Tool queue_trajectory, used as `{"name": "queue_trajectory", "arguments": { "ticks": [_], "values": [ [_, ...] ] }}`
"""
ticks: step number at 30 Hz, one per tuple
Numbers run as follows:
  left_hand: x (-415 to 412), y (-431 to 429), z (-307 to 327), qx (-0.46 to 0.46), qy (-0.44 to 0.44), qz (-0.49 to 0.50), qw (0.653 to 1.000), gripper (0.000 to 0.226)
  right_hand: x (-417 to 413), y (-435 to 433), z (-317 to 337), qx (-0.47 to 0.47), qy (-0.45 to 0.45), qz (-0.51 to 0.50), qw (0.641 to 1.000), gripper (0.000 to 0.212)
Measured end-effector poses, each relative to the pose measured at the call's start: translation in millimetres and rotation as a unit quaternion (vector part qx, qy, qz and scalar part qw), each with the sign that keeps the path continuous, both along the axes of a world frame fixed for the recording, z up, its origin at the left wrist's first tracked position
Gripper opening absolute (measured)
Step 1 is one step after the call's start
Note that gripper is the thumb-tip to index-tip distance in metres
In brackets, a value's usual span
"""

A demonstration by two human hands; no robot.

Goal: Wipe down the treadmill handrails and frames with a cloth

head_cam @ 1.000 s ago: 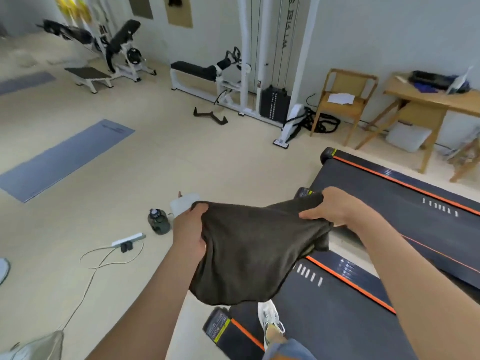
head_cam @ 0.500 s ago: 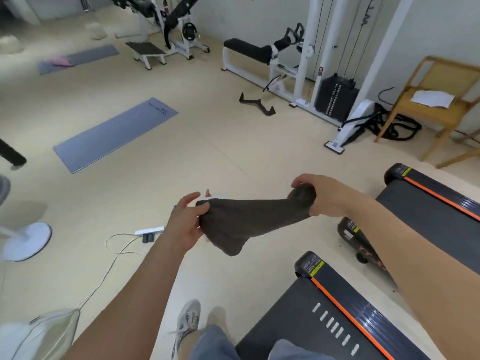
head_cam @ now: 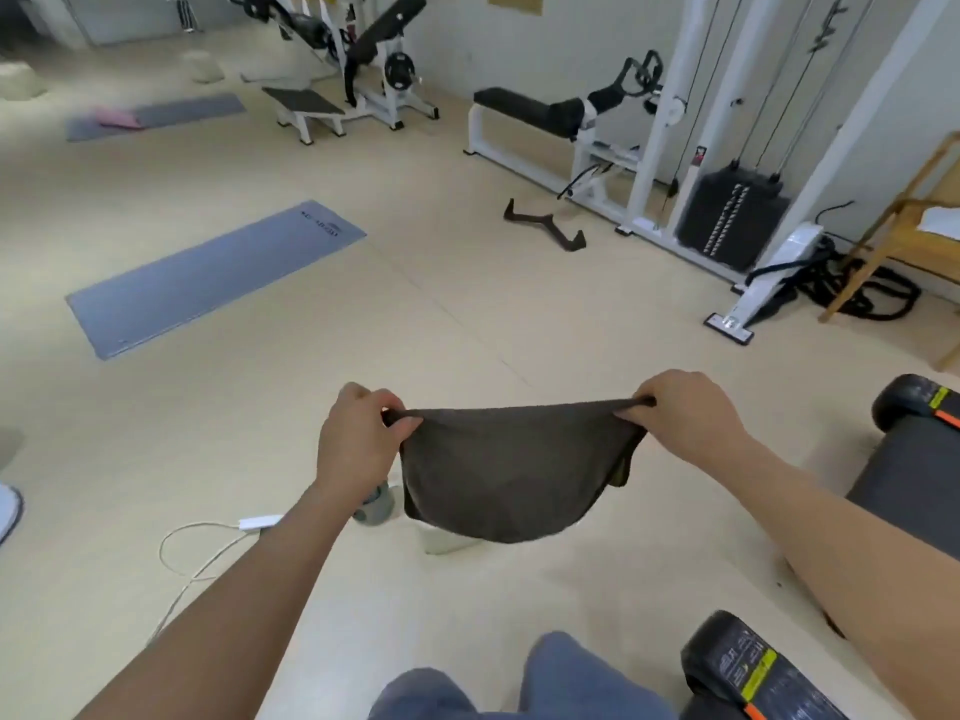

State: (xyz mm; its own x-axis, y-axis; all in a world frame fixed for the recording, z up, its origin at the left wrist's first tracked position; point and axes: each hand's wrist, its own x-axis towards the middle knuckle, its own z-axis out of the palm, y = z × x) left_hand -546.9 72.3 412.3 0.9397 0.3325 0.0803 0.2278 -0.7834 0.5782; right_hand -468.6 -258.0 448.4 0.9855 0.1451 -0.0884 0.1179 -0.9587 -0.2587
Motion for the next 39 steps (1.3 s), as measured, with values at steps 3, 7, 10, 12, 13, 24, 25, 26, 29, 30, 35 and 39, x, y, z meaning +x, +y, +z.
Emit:
{"name": "queue_trajectory", "arguments": {
  "ticks": [3,7,10,12,13,24,25,26,29,30,35,39],
  "values": [
    [46.1,32.2,-28.0,-0.017,0.01,0.017,1.0,0.009,48.5,38.0,-29.7,0.096,0.009,-0.033,0.995,0.016],
    [124.5,66.9,-46.9,-0.161,-0.013,0.111,0.981,0.012,125.9,98.3,-55.9,0.245,-0.011,-0.083,0.966,0.026],
    [175.2,86.4,-75.2,-0.295,-0.037,0.197,0.934,0.018,179.1,134.4,-85.3,0.296,-0.034,-0.107,0.948,0.035],
    [200.1,96.1,-104.6,-0.312,-0.052,0.219,0.923,0.018,205.0,152.8,-117.0,0.311,-0.049,-0.115,0.942,0.038],
    [209.0,101.0,-122.0,-0.313,-0.055,0.224,0.921,0.017,214.8,161.0,-135.2,0.324,-0.056,-0.117,0.937,0.037],
    [165.7,101.4,-483.8,-0.153,0.148,0.164,0.963,0.029,176.9,159.2,-524.4,0.142,0.087,0.058,0.984,0.03],
    [152.8,97.6,-518.3,-0.145,0.183,0.154,0.96,0.03,162.9,155.7,-560.4,0.106,0.119,0.105,0.982,0.03],
    [139.3,93.5,-548.8,-0.129,0.216,0.145,0.957,0.03,149.6,152.3,-590.5,0.077,0.151,0.14,0.976,0.03],
    [109.8,81.7,-603.1,-0.093,0.275,0.113,0.95,0.026,125.5,141.5,-640.9,0.034,0.233,0.13,0.963,0.03],
    [104.9,78.7,-610.8,-0.08,0.281,0.098,0.951,0.027,122.0,139.6,-647.5,0.022,0.238,0.123,0.963,0.032],
    [110.2,72.7,-613.2,0.03,0.419,-0.007,0.908,0.072,119.2,143.9,-644.8,-0.04,0.26,0.14,0.955,0.045],
    [117.5,72.9,-608.1,0.027,0.475,-0.027,0.879,0.073,124.0,152.3,-634.1,-0.083,0.334,0.131,0.93,0.069]
  ]
}}
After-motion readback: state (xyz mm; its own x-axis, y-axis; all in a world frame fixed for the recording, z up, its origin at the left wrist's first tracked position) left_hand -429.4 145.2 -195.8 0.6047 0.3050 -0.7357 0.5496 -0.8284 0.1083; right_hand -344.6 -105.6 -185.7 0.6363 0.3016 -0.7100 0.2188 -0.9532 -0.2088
